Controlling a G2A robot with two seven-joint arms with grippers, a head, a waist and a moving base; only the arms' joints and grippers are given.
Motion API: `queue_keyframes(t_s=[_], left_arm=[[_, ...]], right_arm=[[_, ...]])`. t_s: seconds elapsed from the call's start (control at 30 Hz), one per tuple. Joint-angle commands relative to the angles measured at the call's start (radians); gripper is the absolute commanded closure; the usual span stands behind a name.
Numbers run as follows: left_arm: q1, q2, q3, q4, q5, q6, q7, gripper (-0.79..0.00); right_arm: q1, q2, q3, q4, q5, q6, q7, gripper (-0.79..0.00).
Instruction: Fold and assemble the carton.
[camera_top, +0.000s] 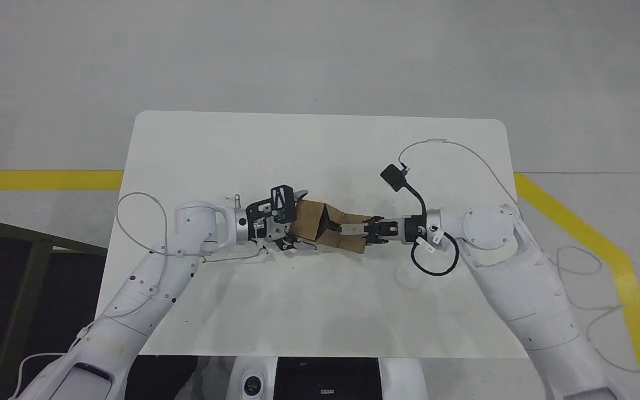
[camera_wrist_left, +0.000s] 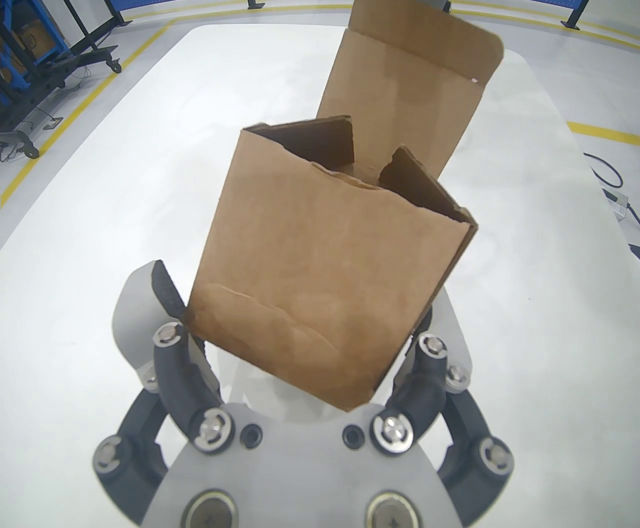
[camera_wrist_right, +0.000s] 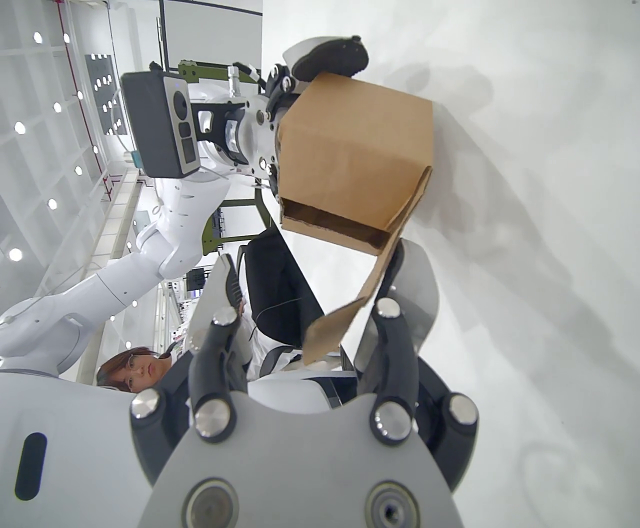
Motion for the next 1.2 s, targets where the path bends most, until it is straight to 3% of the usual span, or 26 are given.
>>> queue_keyframes(t_s=[0.0, 0.23, 0.37, 0.53, 0.9, 1.17], left_arm=[[0.000, 0.000, -0.001, -0.001, 0.000, -0.001, 0.001, -0.785], [0.000, 0.001, -0.008, -0.001, -0.017, -0.006, 0.004, -0.785], [-0.002, 0.002, -0.017, -0.002, -0.038, -0.017, -0.001, -0.785], [0.002, 0.004, -0.025, -0.019, -0.064, -0.041, -0.009, -0.785], [0.010, 0.006, -0.032, -0.041, -0.089, -0.052, -0.041, -0.785], [0.013, 0.007, -0.033, -0.039, -0.081, -0.047, -0.045, -0.785]], right_arm=[[0.026, -0.006, -0.024, 0.019, -0.006, -0.005, -0.004, -0.505], [0.089, -0.021, -0.082, 0.088, -0.022, 0.008, -0.008, -0.471], [0.092, -0.022, -0.092, 0.122, -0.026, 0.006, -0.014, -0.425], [0.092, -0.025, -0.098, 0.140, -0.023, -0.015, -0.034, -0.422], [0.169, -0.055, -0.167, 0.217, 0.005, -0.067, -0.057, -0.468], [0.157, -0.060, -0.159, 0.238, 0.062, -0.130, -0.074, -0.551]])
